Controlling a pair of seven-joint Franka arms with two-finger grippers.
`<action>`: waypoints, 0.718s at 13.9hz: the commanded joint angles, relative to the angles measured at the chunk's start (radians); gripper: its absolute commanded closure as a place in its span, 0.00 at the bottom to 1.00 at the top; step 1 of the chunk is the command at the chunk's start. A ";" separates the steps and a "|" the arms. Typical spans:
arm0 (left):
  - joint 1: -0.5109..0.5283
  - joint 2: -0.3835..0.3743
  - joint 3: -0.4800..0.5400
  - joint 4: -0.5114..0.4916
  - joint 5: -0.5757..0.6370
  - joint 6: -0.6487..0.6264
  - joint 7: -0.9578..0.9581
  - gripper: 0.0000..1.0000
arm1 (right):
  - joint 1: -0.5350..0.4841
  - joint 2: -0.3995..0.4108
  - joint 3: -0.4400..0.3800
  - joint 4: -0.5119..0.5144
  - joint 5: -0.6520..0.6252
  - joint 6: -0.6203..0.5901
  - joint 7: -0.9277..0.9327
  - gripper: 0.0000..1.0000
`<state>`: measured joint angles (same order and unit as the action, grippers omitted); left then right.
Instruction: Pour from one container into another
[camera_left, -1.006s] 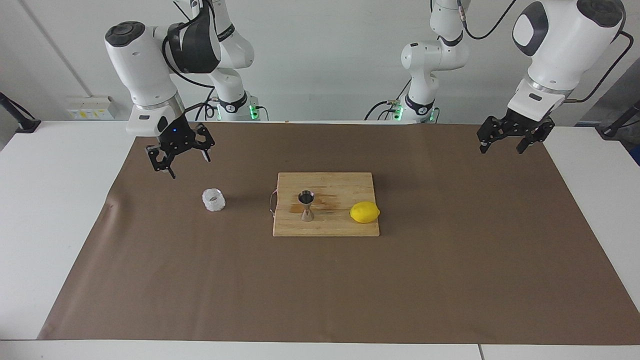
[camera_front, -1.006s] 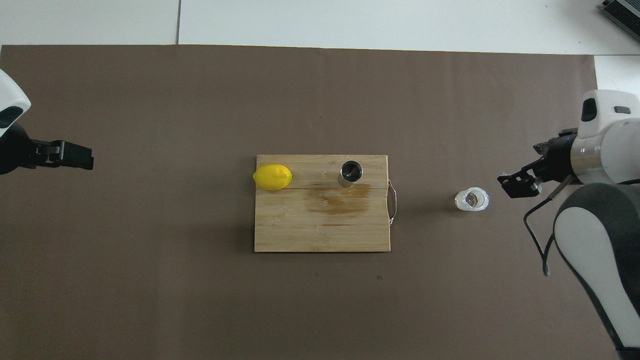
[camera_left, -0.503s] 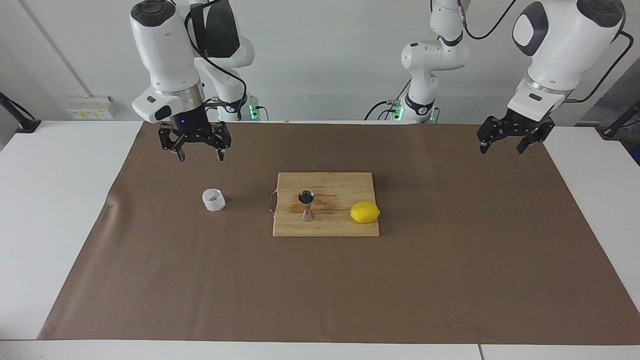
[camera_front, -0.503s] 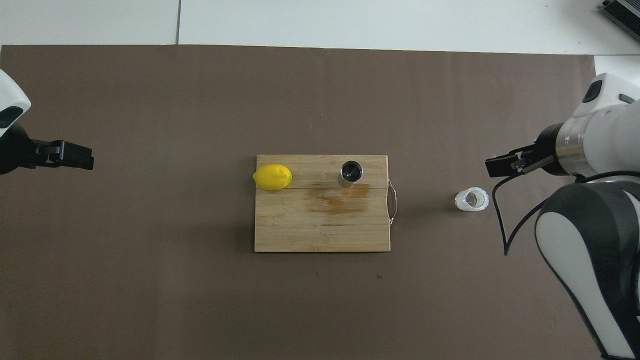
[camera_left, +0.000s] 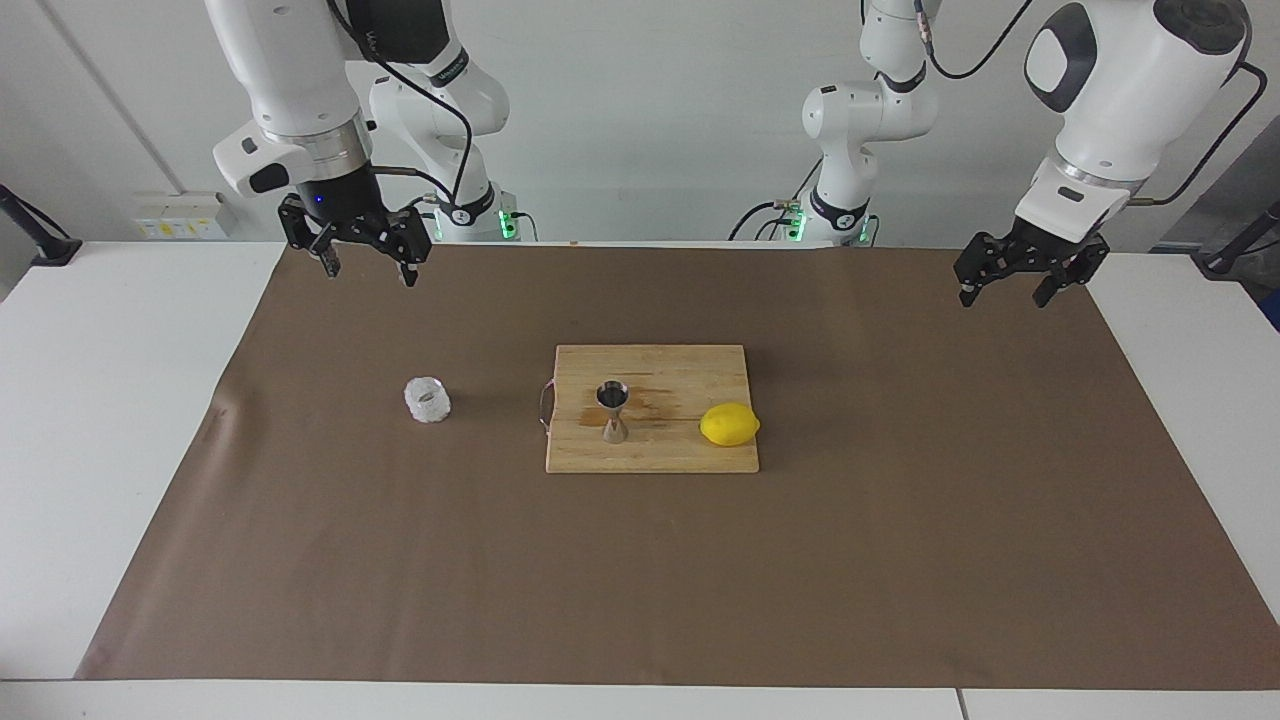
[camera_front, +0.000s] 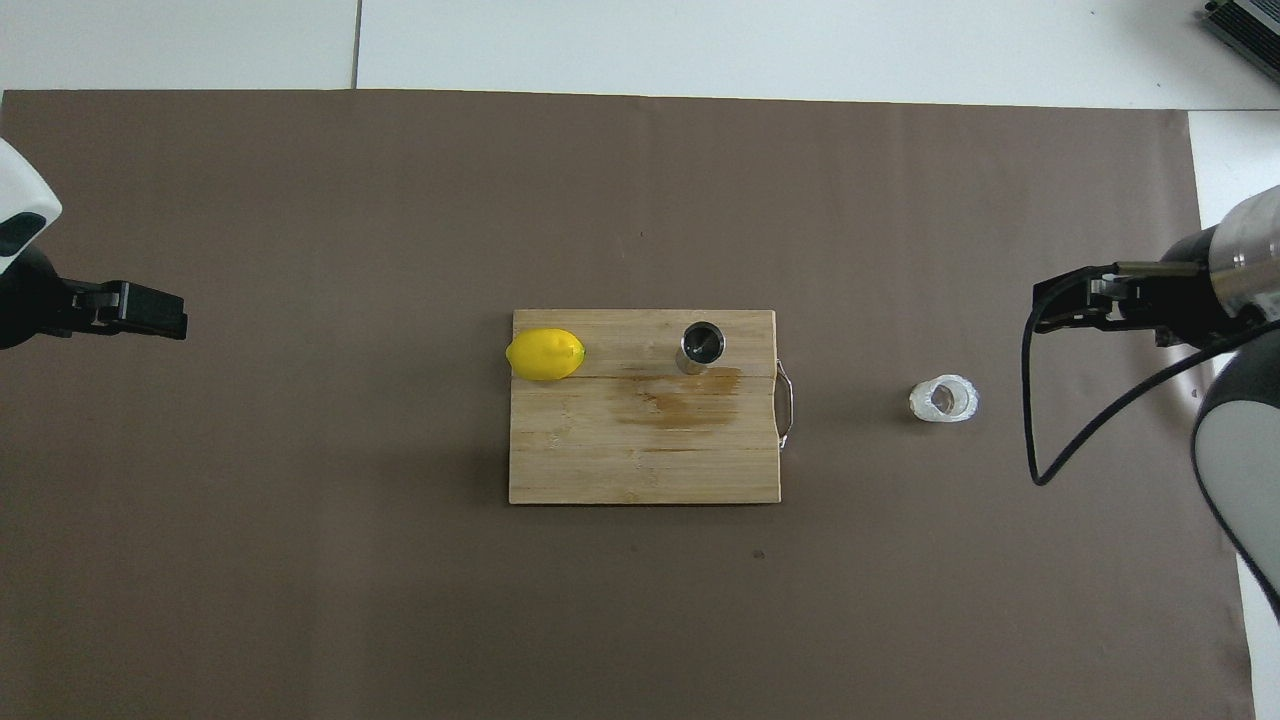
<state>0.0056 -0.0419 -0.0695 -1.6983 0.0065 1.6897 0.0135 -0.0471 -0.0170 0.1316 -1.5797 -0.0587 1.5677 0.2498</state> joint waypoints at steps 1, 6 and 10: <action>0.002 -0.026 0.004 -0.026 -0.013 -0.005 0.003 0.00 | -0.054 0.002 0.011 0.014 -0.001 -0.037 0.020 0.00; 0.002 -0.026 0.004 -0.026 -0.013 -0.005 0.003 0.00 | 0.096 -0.012 -0.156 0.001 0.002 -0.095 0.012 0.00; 0.002 -0.026 0.004 -0.026 -0.013 -0.005 0.003 0.00 | 0.092 -0.014 -0.156 -0.006 0.016 -0.094 0.012 0.00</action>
<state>0.0056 -0.0419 -0.0695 -1.6983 0.0065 1.6897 0.0135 0.0359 -0.0187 -0.0161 -1.5767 -0.0570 1.4848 0.2503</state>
